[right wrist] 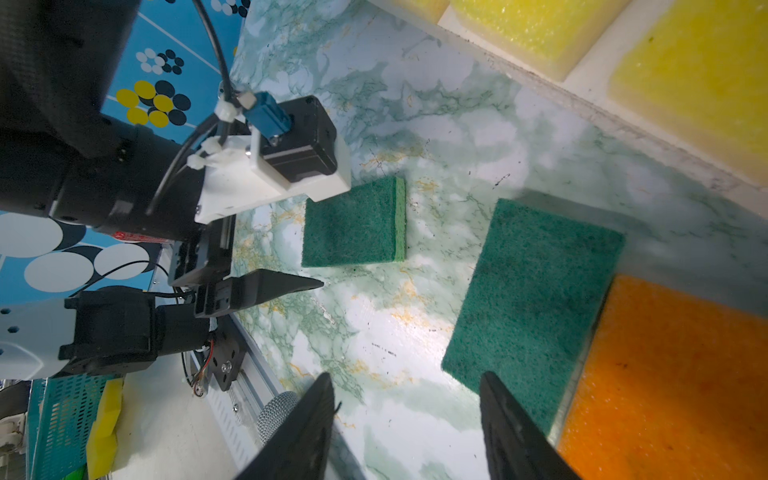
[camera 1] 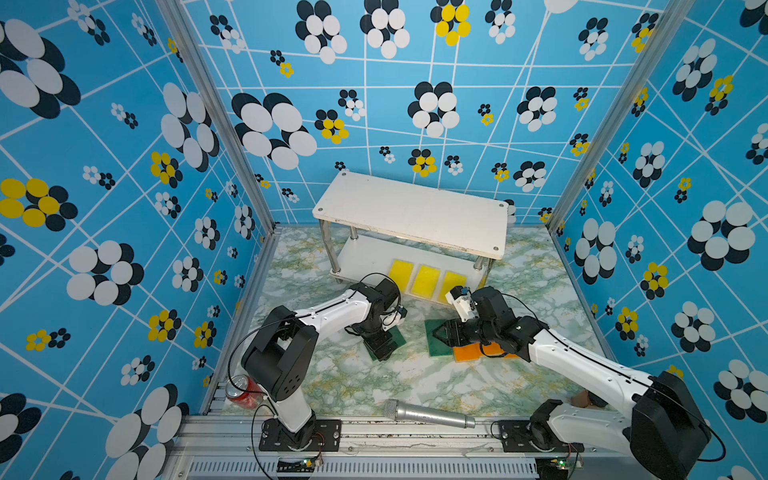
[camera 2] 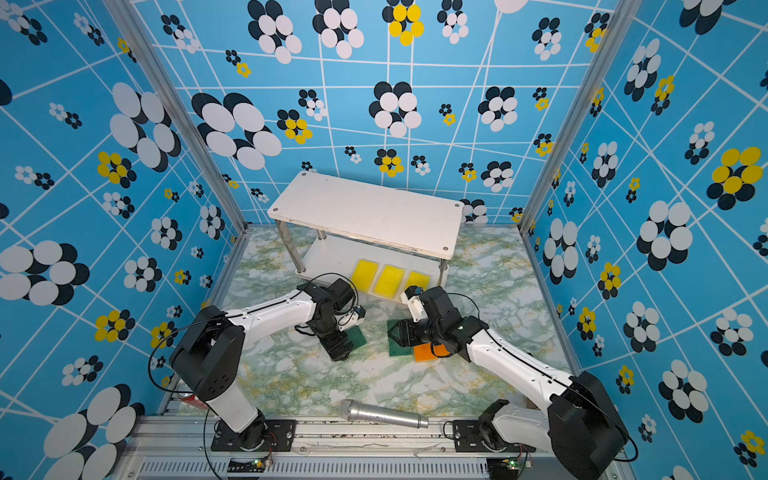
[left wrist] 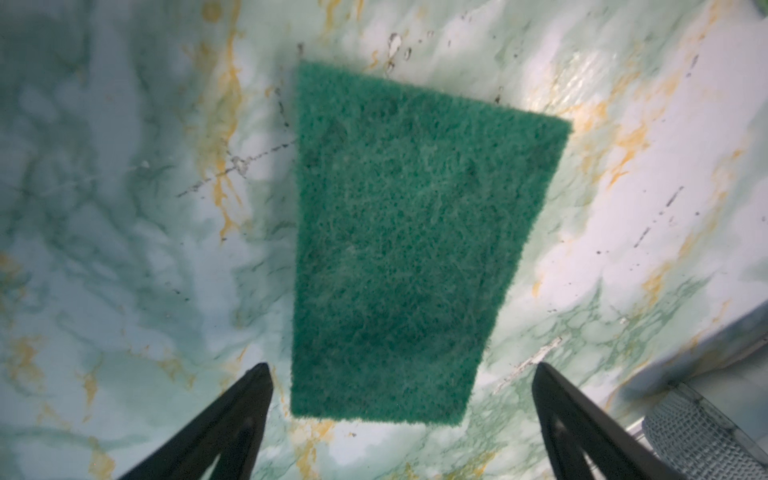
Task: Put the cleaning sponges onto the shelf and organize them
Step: 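Close the left gripper on the dark green side of the sponge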
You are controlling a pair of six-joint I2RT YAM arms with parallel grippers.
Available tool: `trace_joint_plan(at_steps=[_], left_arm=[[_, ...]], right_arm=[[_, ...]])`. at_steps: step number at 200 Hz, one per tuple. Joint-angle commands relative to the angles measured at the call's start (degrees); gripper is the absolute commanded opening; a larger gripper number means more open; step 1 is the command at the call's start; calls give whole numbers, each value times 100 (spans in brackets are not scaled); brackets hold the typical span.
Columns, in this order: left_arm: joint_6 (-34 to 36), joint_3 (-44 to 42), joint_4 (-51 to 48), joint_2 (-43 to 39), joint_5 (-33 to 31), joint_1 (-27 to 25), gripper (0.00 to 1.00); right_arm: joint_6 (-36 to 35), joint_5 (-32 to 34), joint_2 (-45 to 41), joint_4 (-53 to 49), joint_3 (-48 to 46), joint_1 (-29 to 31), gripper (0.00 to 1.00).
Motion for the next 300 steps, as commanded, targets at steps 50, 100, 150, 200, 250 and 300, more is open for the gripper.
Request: trace_joint_plan(at_steps=[50, 100, 150, 200, 250, 300], left_arm=[[114, 138, -36, 611, 115, -11, 99], [59, 82, -38, 598, -20, -62, 99], [18, 78, -258, 648, -464, -132, 98], [-46, 102, -385, 734, -865, -202, 94], [-145, 168, -322, 892, -848, -277, 81], [-250, 215, -274, 829, -702, -299, 61]], right_arm=[[-151, -80, -149, 48, -144, -128, 59], [-159, -77, -206, 8, -146, -178, 59], [-155, -98, -213, -19, -111, -222, 59], [-99, -76, -229, -18, -89, -222, 59], [-89, -50, -197, -21, -45, -223, 59], [-62, 46, -276, -45, -84, -223, 59]])
